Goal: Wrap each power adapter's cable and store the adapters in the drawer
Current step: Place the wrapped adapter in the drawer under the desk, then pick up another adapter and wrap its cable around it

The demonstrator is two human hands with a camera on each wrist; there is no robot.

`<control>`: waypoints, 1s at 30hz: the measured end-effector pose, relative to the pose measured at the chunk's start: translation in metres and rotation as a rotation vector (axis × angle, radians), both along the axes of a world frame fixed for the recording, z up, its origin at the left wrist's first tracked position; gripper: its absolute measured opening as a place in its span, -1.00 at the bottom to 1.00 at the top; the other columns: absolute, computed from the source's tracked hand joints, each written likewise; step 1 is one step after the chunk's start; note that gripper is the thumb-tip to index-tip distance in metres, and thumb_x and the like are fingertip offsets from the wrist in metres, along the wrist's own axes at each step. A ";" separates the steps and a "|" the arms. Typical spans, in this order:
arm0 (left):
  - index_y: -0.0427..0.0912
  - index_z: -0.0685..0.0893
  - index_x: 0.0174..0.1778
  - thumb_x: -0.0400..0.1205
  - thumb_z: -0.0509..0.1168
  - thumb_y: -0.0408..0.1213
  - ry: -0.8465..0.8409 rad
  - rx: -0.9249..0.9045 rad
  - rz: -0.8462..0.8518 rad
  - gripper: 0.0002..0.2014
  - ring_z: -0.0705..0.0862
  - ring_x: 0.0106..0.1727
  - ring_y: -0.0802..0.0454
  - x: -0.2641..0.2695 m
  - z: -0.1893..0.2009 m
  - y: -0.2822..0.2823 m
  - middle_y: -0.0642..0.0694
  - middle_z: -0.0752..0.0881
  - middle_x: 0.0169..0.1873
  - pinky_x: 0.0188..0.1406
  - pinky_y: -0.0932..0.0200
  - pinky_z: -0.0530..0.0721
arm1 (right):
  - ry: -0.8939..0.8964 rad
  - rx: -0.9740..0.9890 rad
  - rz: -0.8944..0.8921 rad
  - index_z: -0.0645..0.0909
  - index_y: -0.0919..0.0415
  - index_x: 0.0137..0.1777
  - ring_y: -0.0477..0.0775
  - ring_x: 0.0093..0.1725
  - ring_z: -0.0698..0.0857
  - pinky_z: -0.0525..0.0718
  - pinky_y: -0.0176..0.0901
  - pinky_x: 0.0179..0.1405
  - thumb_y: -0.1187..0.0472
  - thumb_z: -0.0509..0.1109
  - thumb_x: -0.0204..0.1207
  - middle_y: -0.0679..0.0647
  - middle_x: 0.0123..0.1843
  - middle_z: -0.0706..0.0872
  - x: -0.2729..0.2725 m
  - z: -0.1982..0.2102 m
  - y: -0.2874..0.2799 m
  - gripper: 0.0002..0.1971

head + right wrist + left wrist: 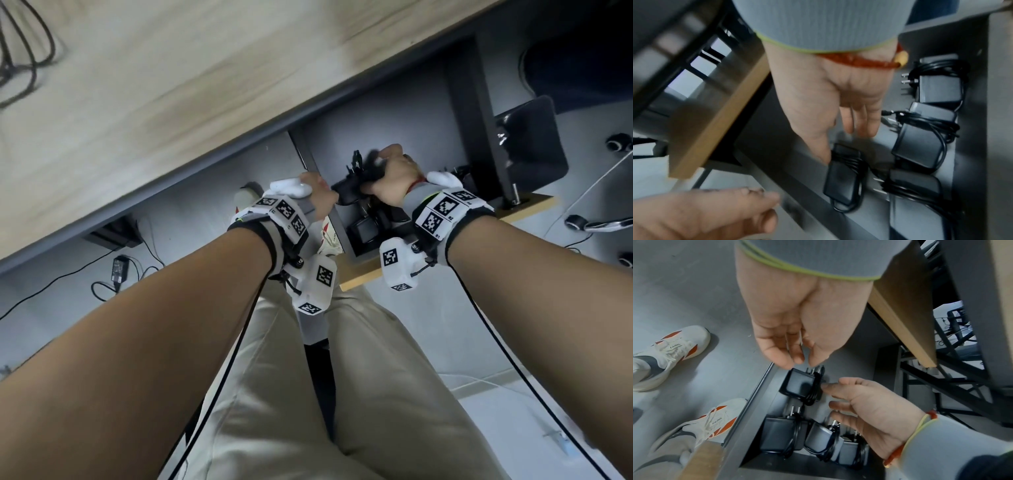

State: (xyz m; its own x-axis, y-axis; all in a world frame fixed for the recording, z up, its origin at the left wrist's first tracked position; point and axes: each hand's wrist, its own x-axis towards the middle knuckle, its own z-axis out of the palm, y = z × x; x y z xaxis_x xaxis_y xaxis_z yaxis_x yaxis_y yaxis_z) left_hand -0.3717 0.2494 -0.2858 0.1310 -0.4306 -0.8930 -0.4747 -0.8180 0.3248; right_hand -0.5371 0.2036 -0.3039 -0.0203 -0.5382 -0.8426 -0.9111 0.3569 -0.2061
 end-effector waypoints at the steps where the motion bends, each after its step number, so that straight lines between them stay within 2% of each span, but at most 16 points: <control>1: -0.01 0.42 -0.36 0.60 0.37 -0.29 0.013 -0.017 -0.003 -0.71 0.67 -0.08 -0.16 0.000 0.010 -0.002 -0.19 0.66 -0.15 0.18 -0.18 0.72 | -0.019 -0.015 0.008 0.38 0.14 0.44 0.22 0.28 0.62 0.51 -0.17 0.07 0.03 0.57 0.40 0.14 0.30 0.60 -0.001 0.014 -0.005 -0.34; 4: -0.05 0.44 -0.34 0.62 0.36 -0.29 0.046 -0.043 0.033 -0.73 0.68 -0.14 -0.15 0.000 0.045 -0.008 -0.17 0.67 -0.22 0.08 -0.13 0.73 | -0.047 -0.040 0.012 0.63 0.06 0.29 0.15 0.21 0.69 0.49 -0.24 0.00 -0.05 0.52 0.41 0.05 0.19 0.73 0.004 0.053 -0.014 -0.54; 6: -0.09 0.46 -0.32 0.63 0.35 -0.30 0.079 -0.071 0.048 -0.76 0.68 -0.23 -0.14 0.003 0.063 -0.011 -0.12 0.65 -0.32 -0.04 -0.08 0.75 | -0.076 -0.029 -0.010 0.73 0.04 0.17 0.14 0.15 0.72 0.59 -0.22 0.02 -0.02 0.50 0.41 0.04 0.12 0.78 0.011 0.076 -0.016 -0.65; 9: -0.10 0.48 -0.29 0.65 0.33 -0.31 0.090 -0.124 0.096 -0.78 0.64 -0.36 -0.08 0.017 0.107 -0.017 -0.12 0.63 -0.37 -0.31 0.07 0.68 | -0.150 -0.023 -0.112 0.78 0.13 -0.01 0.16 -0.01 0.81 0.78 0.02 0.08 -0.03 0.50 0.28 0.08 -0.05 0.84 0.027 0.126 -0.023 -0.67; 11: -0.11 0.48 -0.30 0.66 0.33 -0.30 0.094 -0.157 0.128 -0.77 0.61 -0.43 -0.02 0.030 0.129 -0.022 -0.10 0.62 -0.40 -0.41 0.14 0.61 | -0.247 -0.006 -0.217 0.73 0.20 -0.16 0.16 -0.26 0.81 0.84 0.00 -0.17 0.13 0.51 0.41 0.14 -0.21 0.81 0.037 0.154 -0.031 -0.86; 13: -0.09 0.47 -0.32 0.65 0.35 -0.29 0.090 -0.197 0.194 -0.75 0.59 -0.48 -0.01 0.052 0.164 -0.021 -0.09 0.61 -0.46 -0.51 0.18 0.52 | -0.297 -0.010 -0.232 0.71 0.26 -0.11 0.13 -0.44 0.75 0.75 -0.16 -0.45 0.24 0.46 0.53 0.17 -0.27 0.79 0.057 0.189 -0.036 -0.92; 15: -0.08 0.45 -0.37 0.61 0.39 -0.28 0.091 -0.246 0.236 -0.71 0.56 -0.48 -0.07 0.067 0.180 -0.024 -0.10 0.60 -0.54 -0.53 0.19 0.44 | -0.334 -0.029 -0.220 0.69 0.30 -0.05 0.11 -0.51 0.72 0.63 -0.25 -0.57 0.24 0.45 0.55 0.16 -0.31 0.78 0.069 0.205 -0.044 -0.89; 17: -0.07 0.44 -0.42 0.57 0.42 -0.23 0.043 -0.286 0.264 -0.68 0.53 -0.44 -0.08 0.099 0.204 -0.023 -0.12 0.58 -0.55 -0.46 0.10 0.45 | -0.379 -0.051 -0.205 0.65 0.33 -0.04 0.09 -0.54 0.68 0.57 -0.27 -0.63 0.26 0.44 0.57 0.16 -0.34 0.76 0.097 0.225 -0.050 -0.88; 19: -0.06 0.45 -0.44 0.52 0.45 -0.18 -0.001 -0.335 0.302 -0.68 0.52 -0.39 -0.09 0.141 0.220 -0.021 -0.13 0.57 -0.49 -0.39 0.06 0.46 | -0.427 -0.077 -0.164 0.66 0.33 -0.06 0.10 -0.52 0.68 0.56 -0.25 -0.60 0.24 0.45 0.55 0.17 -0.35 0.76 0.134 0.245 -0.056 -0.87; 21: -0.08 0.44 -0.42 0.53 0.44 -0.18 -0.024 -0.334 0.389 -0.69 0.49 -0.40 -0.08 0.178 0.231 -0.020 -0.11 0.53 -0.48 -0.46 0.16 0.42 | -0.451 -0.095 -0.126 0.68 0.32 -0.11 0.11 -0.50 0.69 0.61 -0.25 -0.57 0.23 0.47 0.52 0.17 -0.33 0.77 0.167 0.257 -0.063 -0.88; 22: -0.09 0.42 -0.41 0.57 0.43 -0.22 -0.027 -0.327 0.447 -0.67 0.46 -0.43 -0.07 0.199 0.235 -0.019 -0.11 0.50 -0.47 -0.51 0.20 0.37 | -0.454 -0.106 -0.118 0.70 0.30 -0.12 0.10 -0.49 0.70 0.67 -0.22 -0.51 0.23 0.49 0.51 0.16 -0.31 0.77 0.187 0.261 -0.067 -0.89; 24: -0.10 0.41 -0.41 0.62 0.39 -0.28 -0.031 -0.307 0.528 -0.66 0.43 -0.47 -0.02 0.229 0.237 -0.018 -0.12 0.47 -0.46 -0.53 0.22 0.34 | -0.462 -0.145 -0.141 0.71 0.21 -0.07 0.11 -0.40 0.74 0.81 -0.09 -0.26 0.19 0.53 0.46 0.13 -0.17 0.78 0.215 0.266 -0.076 -0.88; 25: -0.10 0.41 -0.42 0.63 0.39 -0.28 -0.039 -0.307 0.561 -0.66 0.42 -0.47 -0.01 0.251 0.239 -0.018 -0.12 0.46 -0.46 -0.53 0.22 0.34 | -0.440 -0.178 -0.117 0.70 0.15 0.01 0.14 -0.29 0.77 0.81 -0.03 -0.09 0.15 0.54 0.43 0.11 -0.08 0.76 0.236 0.267 -0.083 -0.81; 27: -0.10 0.40 -0.43 0.61 0.40 -0.28 -0.035 -0.310 0.608 -0.64 0.39 -0.48 -0.02 0.280 0.239 -0.019 -0.12 0.45 -0.48 -0.53 0.21 0.33 | -0.352 -0.302 -0.007 0.62 0.09 0.27 0.17 0.08 0.74 0.67 -0.10 0.18 0.10 0.52 0.43 0.10 0.19 0.67 0.262 0.269 -0.097 -0.59; 28: -0.10 0.39 -0.43 0.61 0.40 -0.27 -0.034 -0.308 0.621 -0.64 0.38 -0.48 -0.02 0.292 0.239 -0.019 -0.13 0.45 -0.48 -0.53 0.21 0.33 | -0.307 -0.356 0.030 0.53 0.10 0.41 0.19 0.22 0.67 0.58 -0.17 0.21 0.11 0.50 0.45 0.12 0.34 0.57 0.271 0.269 -0.105 -0.49; 30: -0.10 0.39 -0.42 0.61 0.40 -0.27 -0.022 -0.296 0.641 -0.64 0.39 -0.48 -0.02 0.323 0.238 -0.022 -0.14 0.46 -0.46 -0.54 0.20 0.34 | -0.253 -0.383 0.022 0.35 0.09 0.57 0.21 0.29 0.58 0.50 -0.20 0.17 0.19 0.45 0.50 0.16 0.52 0.33 0.299 0.265 -0.121 -0.37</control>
State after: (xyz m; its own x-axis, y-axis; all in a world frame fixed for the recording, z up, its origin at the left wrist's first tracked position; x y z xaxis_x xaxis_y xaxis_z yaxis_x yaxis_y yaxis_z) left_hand -0.0487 0.2270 -0.0474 0.4566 -0.4868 -0.7447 0.0623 -0.8174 0.5726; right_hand -0.2383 0.0830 -0.0391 0.1757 -0.8096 -0.5601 -0.8219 0.1925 -0.5361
